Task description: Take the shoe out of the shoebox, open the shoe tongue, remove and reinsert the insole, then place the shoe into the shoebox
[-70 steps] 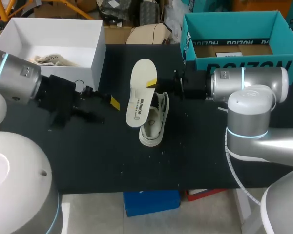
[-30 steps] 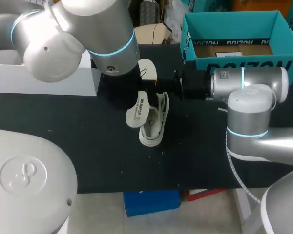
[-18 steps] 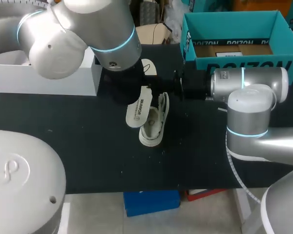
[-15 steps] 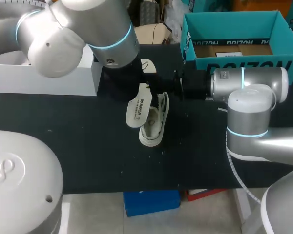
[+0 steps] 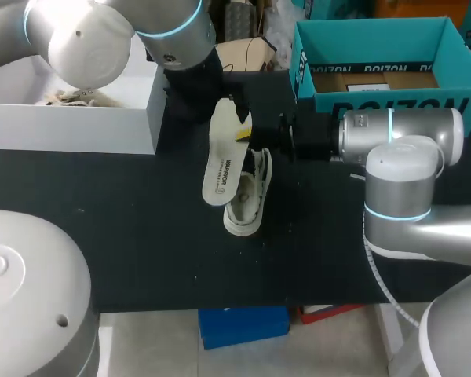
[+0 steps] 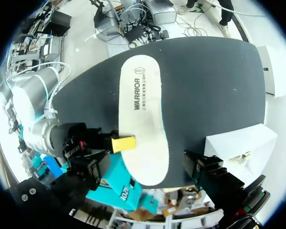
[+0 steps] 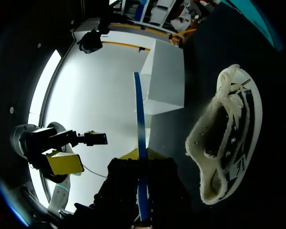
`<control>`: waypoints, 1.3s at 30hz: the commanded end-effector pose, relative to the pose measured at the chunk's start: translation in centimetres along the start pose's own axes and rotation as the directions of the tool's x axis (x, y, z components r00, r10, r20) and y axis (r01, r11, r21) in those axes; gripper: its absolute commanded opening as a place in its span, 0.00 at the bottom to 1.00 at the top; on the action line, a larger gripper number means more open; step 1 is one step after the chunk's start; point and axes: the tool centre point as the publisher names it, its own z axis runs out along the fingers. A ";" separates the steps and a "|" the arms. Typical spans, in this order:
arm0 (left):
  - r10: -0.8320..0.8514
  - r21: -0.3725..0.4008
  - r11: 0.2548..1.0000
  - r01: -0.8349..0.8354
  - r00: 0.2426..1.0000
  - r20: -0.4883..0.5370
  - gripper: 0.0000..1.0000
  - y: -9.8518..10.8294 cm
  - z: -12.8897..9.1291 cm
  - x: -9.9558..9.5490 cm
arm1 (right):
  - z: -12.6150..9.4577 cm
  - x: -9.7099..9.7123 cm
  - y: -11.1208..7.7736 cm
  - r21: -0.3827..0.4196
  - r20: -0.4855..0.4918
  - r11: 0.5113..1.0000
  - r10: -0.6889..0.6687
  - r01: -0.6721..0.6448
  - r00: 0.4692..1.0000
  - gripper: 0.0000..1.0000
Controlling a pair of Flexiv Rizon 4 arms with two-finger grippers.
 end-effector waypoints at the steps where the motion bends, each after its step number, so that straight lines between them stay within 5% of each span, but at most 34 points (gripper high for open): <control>1: 0.004 0.014 1.000 -0.005 1.000 0.010 1.00 1.6 1.2 -0.2 | 0.1 0.0 0.0 -0.003 0.000 1.000 0.000 0.000 1.000 0.00; 26: -0.044 -0.009 0.999 0.044 0.999 0.006 1.00 8.6 2.6 0.8 | 0.1 0.0 0.0 -0.003 0.000 1.000 0.000 0.000 1.000 0.00; 33: -0.037 -0.004 0.999 0.037 0.999 0.015 1.00 8.0 2.6 0.2 | 0.1 0.0 0.0 -0.003 0.000 1.000 0.000 0.000 1.000 0.00; 39: -0.041 0.001 0.999 0.041 0.999 0.022 1.00 5.5 1.9 0.0 | 0.1 0.0 0.0 -0.003 0.000 1.000 0.000 0.000 1.000 0.00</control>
